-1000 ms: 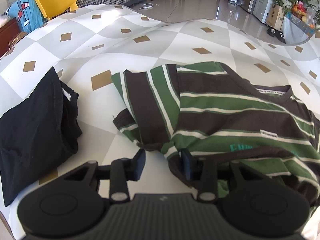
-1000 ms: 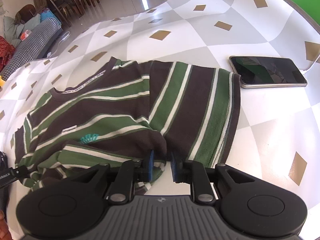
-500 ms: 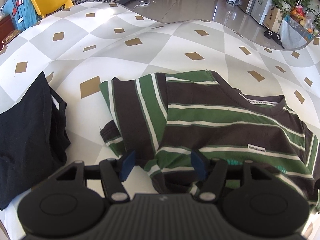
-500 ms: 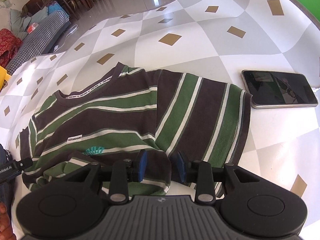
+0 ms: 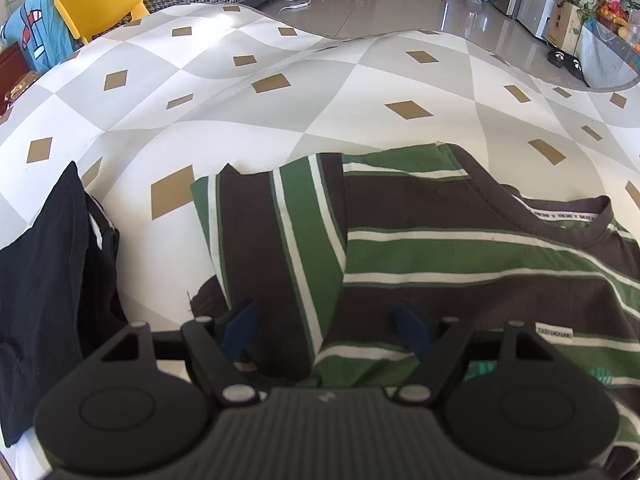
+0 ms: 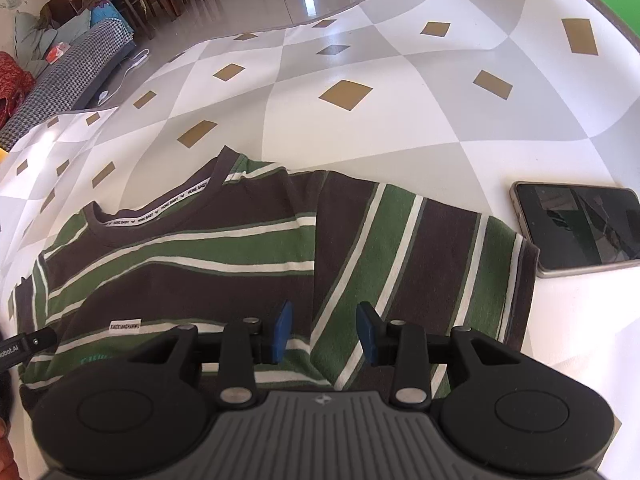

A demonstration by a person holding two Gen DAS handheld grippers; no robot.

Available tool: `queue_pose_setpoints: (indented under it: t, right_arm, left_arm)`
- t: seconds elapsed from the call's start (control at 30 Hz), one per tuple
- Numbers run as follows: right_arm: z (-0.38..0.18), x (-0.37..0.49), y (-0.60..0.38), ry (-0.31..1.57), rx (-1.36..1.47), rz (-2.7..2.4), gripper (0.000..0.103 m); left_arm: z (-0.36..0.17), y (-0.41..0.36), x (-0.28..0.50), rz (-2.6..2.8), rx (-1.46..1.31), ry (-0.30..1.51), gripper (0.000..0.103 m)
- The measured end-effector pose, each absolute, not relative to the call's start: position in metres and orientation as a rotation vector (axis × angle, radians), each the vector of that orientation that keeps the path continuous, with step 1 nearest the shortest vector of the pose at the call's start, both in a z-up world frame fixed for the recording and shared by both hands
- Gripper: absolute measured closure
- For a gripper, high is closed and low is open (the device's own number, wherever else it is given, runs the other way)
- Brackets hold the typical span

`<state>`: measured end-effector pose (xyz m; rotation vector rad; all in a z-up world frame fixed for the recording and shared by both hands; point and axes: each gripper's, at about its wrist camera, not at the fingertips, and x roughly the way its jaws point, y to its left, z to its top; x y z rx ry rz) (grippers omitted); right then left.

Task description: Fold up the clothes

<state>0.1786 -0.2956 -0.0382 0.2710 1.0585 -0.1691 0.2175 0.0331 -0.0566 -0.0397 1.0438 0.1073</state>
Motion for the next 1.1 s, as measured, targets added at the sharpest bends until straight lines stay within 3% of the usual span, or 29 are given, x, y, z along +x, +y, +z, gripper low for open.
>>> queue_pose_setpoints:
  t: [0.6, 1.1]
  right_arm:
    - [-0.051, 0.201, -0.283, 1.026, 0.064, -0.244, 0.063]
    - [-0.05, 0.217, -0.281, 1.004, 0.077, -0.294, 0.055]
  left_arm:
    - [-0.072, 0.038, 0.248, 0.17, 0.012, 0.99, 0.004]
    - [-0.077, 0.045, 0.27, 0.199, -0.035, 0.972, 0.0]
